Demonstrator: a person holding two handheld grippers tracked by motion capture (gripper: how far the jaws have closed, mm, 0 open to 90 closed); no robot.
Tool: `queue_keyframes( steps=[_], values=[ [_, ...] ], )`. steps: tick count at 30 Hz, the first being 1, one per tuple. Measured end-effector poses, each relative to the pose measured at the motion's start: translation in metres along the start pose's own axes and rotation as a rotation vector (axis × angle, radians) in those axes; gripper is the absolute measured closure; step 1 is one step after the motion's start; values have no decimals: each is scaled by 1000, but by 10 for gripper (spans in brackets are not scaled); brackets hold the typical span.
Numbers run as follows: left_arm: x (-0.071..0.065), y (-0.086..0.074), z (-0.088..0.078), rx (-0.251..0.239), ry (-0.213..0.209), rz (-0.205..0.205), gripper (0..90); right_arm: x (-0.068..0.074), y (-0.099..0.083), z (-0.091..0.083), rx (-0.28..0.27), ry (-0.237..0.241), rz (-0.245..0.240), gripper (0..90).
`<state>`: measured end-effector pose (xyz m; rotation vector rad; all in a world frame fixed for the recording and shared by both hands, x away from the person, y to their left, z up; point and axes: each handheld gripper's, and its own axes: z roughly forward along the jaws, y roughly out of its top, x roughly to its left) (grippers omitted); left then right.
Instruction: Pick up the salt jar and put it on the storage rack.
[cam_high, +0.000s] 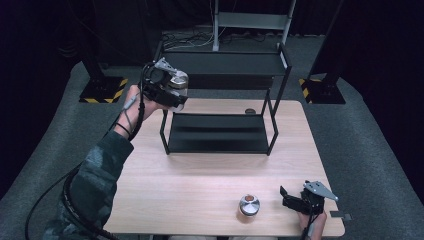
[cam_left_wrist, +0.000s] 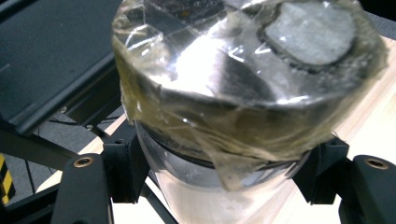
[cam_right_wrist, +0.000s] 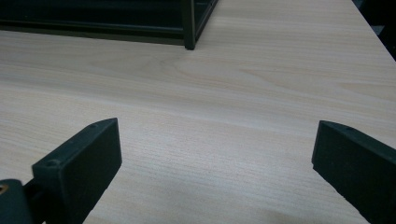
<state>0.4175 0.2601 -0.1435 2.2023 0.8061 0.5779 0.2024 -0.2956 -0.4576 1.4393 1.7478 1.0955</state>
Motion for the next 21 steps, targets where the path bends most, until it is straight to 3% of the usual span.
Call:
queue_keyframes(
  steps=[21],
  values=[
    [4,21,-8,2,18,8,305,0,-1,0,-4,-1,0,2]
  ],
)
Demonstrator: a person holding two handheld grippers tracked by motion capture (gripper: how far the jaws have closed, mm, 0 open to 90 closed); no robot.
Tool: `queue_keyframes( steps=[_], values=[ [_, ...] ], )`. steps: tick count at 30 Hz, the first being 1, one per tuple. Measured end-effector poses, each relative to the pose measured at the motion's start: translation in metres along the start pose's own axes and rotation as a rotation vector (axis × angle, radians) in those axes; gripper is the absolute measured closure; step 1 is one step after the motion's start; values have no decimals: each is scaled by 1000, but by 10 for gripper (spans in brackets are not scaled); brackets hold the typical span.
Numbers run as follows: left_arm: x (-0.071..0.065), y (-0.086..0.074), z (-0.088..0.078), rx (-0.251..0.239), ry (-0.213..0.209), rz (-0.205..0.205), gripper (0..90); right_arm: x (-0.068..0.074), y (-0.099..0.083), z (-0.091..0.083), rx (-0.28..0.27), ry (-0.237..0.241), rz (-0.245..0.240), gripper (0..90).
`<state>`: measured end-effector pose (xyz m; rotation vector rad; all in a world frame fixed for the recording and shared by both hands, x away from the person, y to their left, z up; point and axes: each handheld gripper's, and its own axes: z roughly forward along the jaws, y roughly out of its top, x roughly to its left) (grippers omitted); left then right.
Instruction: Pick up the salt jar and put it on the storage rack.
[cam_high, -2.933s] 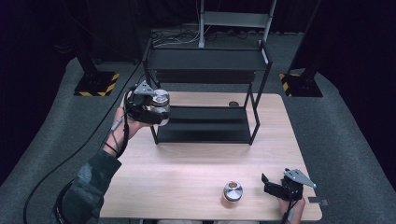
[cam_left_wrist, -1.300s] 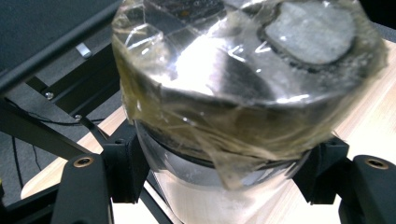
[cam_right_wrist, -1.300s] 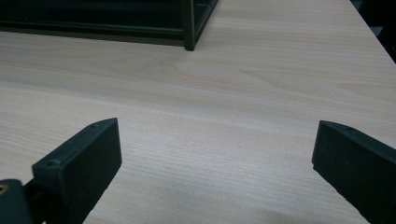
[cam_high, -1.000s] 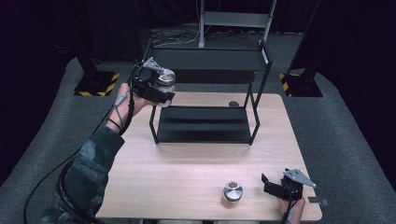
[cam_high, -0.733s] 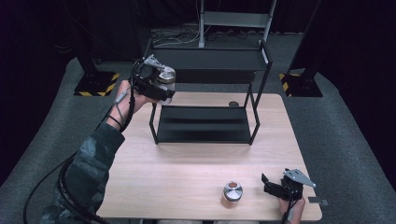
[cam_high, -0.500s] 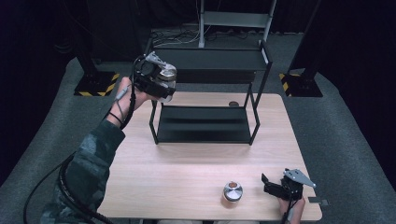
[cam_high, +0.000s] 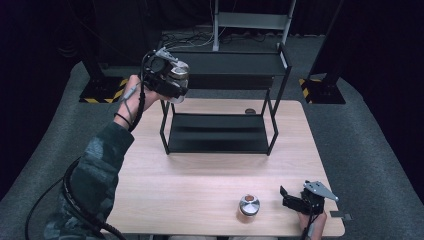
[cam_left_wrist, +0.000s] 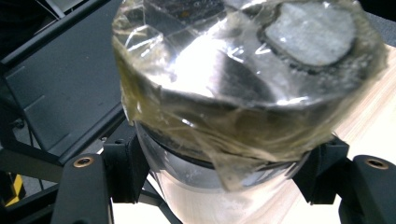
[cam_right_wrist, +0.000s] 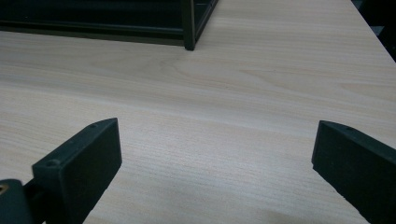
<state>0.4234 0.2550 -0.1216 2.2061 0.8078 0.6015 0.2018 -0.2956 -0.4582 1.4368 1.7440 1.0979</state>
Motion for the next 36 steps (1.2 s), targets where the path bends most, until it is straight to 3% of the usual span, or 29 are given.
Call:
queue_keyframes(
  steps=[25,36],
  values=[
    [-2,25,-7,-13,12,19,305,2,0,0,1,-7,-5,3],
    [0,32,-9,-23,15,10,305,1,0,0,-1,-4,-4,3]
  ],
)
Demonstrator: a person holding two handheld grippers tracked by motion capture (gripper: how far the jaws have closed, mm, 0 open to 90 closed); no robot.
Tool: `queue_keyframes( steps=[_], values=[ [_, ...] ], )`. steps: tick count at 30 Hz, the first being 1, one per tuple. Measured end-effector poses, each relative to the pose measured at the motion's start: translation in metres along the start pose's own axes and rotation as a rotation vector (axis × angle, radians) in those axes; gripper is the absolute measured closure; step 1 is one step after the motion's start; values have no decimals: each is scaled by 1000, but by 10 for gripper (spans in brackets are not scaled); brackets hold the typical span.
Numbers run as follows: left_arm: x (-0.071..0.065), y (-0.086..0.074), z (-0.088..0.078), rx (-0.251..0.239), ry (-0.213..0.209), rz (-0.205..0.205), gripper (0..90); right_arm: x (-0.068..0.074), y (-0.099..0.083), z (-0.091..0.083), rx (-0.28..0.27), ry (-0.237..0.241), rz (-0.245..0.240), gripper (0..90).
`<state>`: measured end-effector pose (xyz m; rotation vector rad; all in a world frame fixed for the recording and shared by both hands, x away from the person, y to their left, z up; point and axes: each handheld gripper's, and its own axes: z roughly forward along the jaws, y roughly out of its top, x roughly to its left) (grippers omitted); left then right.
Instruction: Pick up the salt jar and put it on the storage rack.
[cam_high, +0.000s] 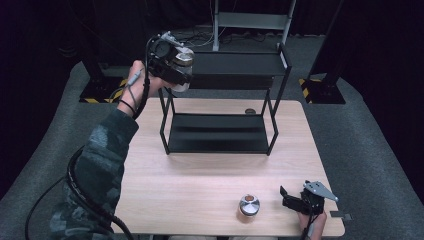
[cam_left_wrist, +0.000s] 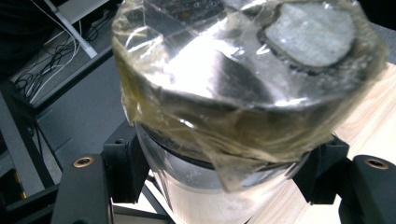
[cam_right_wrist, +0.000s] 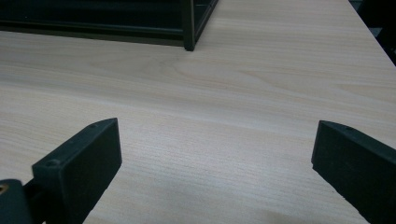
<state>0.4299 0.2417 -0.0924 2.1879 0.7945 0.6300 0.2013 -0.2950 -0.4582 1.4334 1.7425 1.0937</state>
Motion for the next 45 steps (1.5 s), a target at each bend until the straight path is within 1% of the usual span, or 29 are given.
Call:
queue_keyframes(
  steps=[4,9,17,23,32,34,38,41,45],
  values=[
    [1,3,0,0,3,-2,305,0,0,0,1,0,-2,3],
    [3,7,-1,-14,3,-8,305,0,0,0,2,1,0,3],
    [1,15,-1,-18,10,-3,305,0,0,0,1,2,0,3],
    [1,20,0,-27,11,-11,305,-1,0,0,1,4,0,3],
    [3,23,6,-49,12,-34,305,-1,0,0,3,4,0,3],
    [1,23,8,-53,17,-35,305,-1,1,0,3,5,0,3],
    [1,22,13,-67,22,-49,305,-1,0,0,2,5,1,3],
    [0,21,16,-76,34,-58,305,-1,0,0,1,5,0,3],
    [2,19,20,-89,43,-88,305,-1,0,0,0,5,0,3]
  ],
)
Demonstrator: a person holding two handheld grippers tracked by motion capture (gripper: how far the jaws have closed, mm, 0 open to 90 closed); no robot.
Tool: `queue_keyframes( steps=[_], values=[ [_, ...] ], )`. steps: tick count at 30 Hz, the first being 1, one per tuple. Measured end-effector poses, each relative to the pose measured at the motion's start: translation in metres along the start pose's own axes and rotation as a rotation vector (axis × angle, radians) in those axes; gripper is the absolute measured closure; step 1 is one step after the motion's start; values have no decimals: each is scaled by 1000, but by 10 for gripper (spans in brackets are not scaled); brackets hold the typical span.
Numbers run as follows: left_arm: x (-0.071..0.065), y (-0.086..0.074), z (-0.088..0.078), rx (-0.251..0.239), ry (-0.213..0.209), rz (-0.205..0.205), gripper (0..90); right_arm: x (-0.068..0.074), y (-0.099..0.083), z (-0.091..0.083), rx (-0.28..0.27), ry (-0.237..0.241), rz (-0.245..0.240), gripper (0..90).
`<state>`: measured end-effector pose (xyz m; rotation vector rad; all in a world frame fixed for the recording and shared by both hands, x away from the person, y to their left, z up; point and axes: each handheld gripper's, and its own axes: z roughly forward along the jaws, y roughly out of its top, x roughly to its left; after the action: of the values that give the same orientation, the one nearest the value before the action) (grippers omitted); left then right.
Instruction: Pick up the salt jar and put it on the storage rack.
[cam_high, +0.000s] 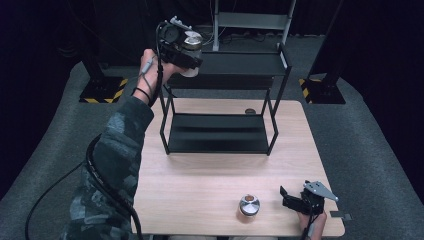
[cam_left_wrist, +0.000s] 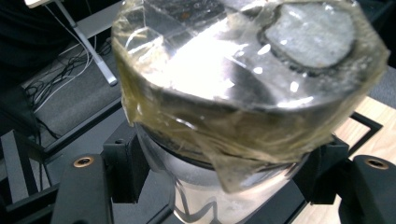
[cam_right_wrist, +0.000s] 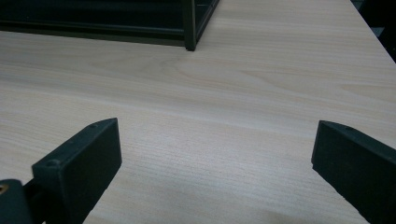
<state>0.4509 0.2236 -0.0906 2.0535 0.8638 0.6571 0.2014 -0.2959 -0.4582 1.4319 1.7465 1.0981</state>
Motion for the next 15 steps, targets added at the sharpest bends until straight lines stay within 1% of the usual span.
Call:
queue_keyframes(
  steps=[6,15],
  values=[
    [4,-4,7,-15,23,-43,305,0,0,0,0,-1,0,4],
    [10,-9,16,-34,52,-90,305,0,0,0,0,0,-2,6]
  ],
)
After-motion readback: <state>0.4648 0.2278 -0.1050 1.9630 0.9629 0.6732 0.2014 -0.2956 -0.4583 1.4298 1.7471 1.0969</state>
